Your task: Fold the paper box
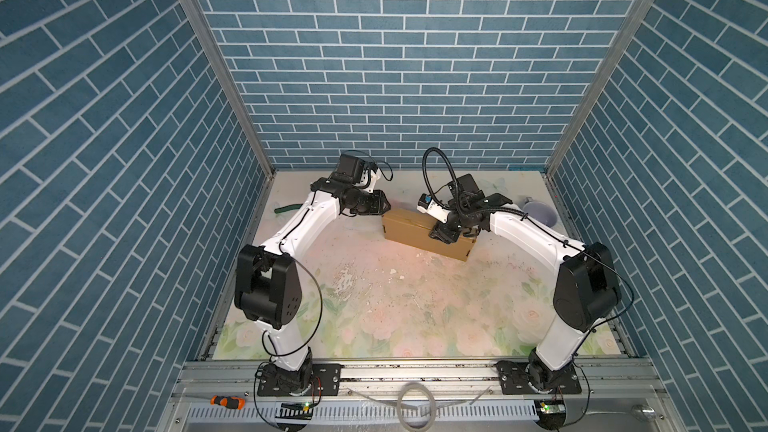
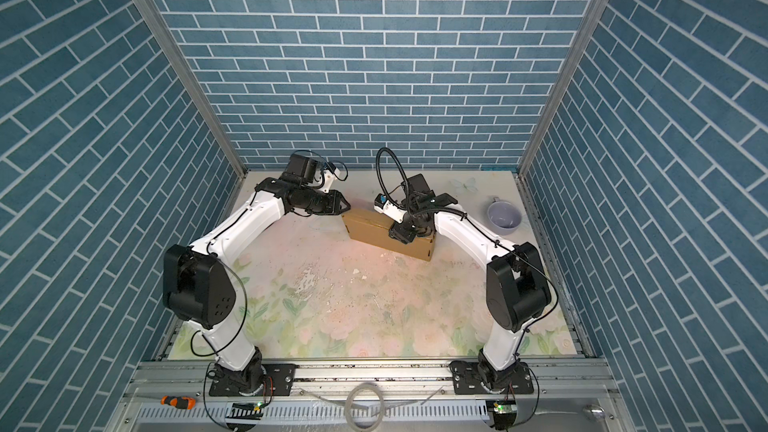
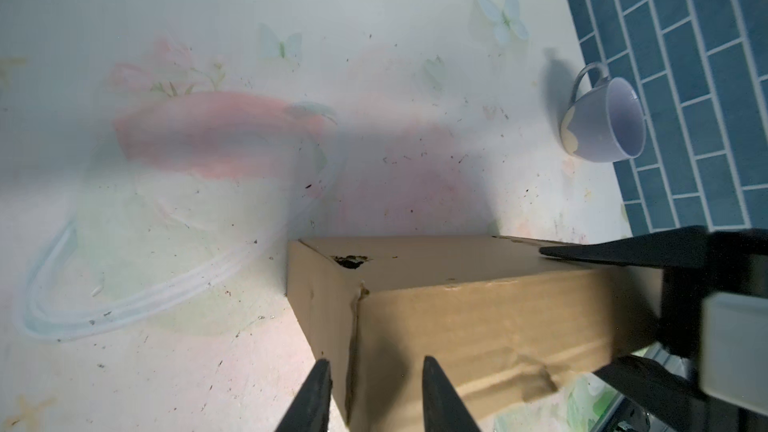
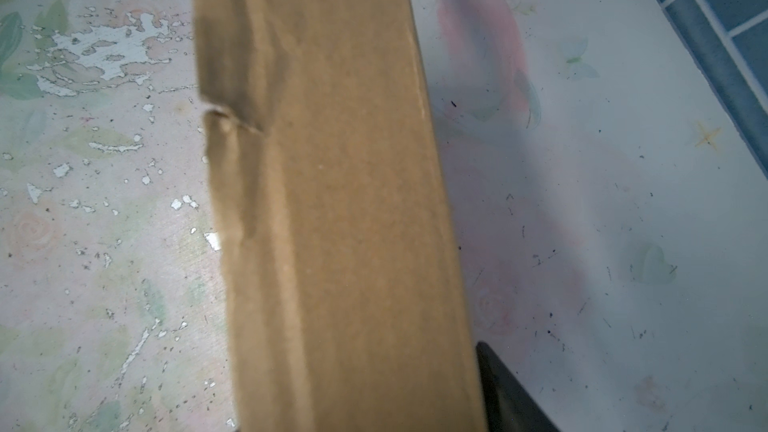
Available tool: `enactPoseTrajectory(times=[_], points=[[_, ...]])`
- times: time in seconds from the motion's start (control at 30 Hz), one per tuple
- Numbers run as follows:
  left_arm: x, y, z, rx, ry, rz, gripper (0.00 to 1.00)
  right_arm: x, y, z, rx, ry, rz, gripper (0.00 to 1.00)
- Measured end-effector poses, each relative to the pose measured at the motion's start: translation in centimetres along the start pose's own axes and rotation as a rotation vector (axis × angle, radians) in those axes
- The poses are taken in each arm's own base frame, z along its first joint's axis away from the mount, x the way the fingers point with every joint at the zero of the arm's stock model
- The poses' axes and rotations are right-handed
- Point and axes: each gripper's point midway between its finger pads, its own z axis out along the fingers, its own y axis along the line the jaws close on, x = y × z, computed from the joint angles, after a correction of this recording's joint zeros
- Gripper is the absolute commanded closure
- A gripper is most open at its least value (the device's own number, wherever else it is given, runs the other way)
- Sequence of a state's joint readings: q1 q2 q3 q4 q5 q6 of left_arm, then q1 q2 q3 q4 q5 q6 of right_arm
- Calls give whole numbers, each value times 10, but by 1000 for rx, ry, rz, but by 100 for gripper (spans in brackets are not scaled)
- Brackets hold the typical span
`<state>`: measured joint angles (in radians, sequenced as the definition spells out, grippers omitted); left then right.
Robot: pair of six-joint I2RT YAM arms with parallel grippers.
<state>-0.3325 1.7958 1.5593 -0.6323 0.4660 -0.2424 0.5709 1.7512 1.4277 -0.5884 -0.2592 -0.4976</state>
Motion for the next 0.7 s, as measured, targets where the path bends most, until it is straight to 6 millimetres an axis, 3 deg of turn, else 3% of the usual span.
enactPoseTrajectory(times=[0.2,0.3,0.53,0.7], points=[[-6,-3,2,16,-21,19,86,0,-1,0,2,-2,-1,41],[-8,-3,1,14,-33,26,89,-1,-1,1,2,-2,-1,41],[-4,0,1,10,-65,41,83,0,0,1,0,0,0,41],[-6,5,2,-10,-83,58,65,0,0,1,-3,0,0,41]])
